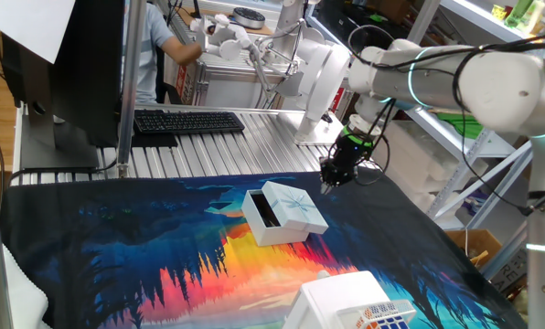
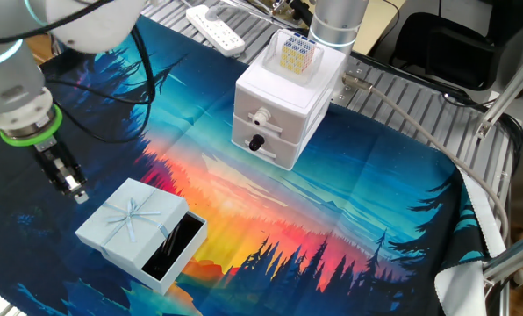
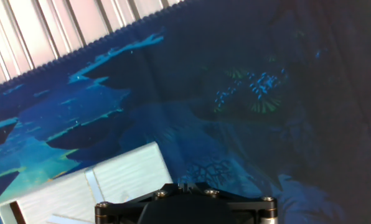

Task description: Slide the outer casing onto the gift box

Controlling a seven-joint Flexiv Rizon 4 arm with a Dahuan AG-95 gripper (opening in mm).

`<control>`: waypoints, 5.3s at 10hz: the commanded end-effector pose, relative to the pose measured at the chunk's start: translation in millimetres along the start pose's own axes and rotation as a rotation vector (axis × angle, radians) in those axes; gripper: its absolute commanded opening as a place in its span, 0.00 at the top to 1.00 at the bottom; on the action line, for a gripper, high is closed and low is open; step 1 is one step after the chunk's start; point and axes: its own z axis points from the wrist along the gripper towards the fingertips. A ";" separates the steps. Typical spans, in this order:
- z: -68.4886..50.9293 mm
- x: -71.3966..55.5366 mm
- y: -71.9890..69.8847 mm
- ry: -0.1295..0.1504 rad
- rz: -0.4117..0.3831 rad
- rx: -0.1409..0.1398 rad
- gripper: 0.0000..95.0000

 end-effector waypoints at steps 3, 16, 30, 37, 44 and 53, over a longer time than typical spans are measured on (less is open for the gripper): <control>6.3 14.0 -3.1 -0.019 -0.002 0.016 1.00; 21.6 14.9 -23.4 -0.035 -0.028 -0.008 1.00; 40.6 34.7 -0.8 -0.051 0.023 -0.014 1.00; 33.2 42.8 17.3 -0.044 0.064 -0.014 1.00; 30.3 50.6 33.5 -0.043 0.097 -0.010 1.00; 27.0 55.3 50.4 -0.061 0.113 0.041 1.00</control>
